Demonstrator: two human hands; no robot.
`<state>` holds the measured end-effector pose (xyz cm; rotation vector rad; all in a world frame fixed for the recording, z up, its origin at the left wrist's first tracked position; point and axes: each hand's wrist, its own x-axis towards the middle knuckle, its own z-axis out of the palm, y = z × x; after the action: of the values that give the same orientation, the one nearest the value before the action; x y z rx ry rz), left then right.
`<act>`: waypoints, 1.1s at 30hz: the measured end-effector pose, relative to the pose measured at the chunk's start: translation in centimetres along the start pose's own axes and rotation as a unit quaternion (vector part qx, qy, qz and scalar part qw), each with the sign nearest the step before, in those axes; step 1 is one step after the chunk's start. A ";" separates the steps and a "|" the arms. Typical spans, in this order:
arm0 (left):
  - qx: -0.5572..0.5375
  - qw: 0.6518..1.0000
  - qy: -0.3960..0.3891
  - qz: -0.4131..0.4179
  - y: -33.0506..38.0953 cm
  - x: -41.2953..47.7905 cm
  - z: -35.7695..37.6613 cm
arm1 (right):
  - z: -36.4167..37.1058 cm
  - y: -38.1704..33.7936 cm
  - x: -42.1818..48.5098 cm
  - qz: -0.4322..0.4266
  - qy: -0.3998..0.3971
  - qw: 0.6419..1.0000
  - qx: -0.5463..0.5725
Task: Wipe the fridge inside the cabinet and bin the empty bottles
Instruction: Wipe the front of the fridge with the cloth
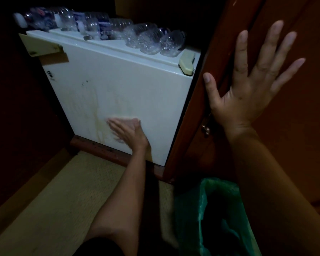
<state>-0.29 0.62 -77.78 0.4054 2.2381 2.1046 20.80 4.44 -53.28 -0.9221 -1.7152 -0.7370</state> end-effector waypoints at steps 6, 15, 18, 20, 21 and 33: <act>0.021 0.999 0.031 0.026 5.6 1.6 0.2 | 0.1 -0.1 -0.1 0.003 0.001 1.000 0.005; -0.028 0.995 0.028 -0.089 2.5 0.2 0.3 | 0.3 0.1 -0.3 0.000 0.005 1.000 0.000; -0.043 0.989 0.029 -0.137 4.8 1.6 -0.1 | 0.3 0.1 -0.2 0.003 0.002 1.000 0.001; -0.016 0.999 0.037 -0.027 8.5 3.4 -0.2 | 0.3 0.1 -0.2 0.002 0.005 1.000 0.003; -0.002 0.998 0.050 0.039 10.1 4.0 -0.2 | 0.4 0.1 -0.2 0.001 0.007 1.000 0.005; 0.074 0.990 0.035 0.115 11.6 1.2 0.3 | 0.3 0.0 -0.3 0.004 -0.001 1.000 0.010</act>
<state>0.47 1.70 -66.16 0.6354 2.5068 2.0906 20.71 4.58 -53.62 -0.9150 -1.7164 -0.7121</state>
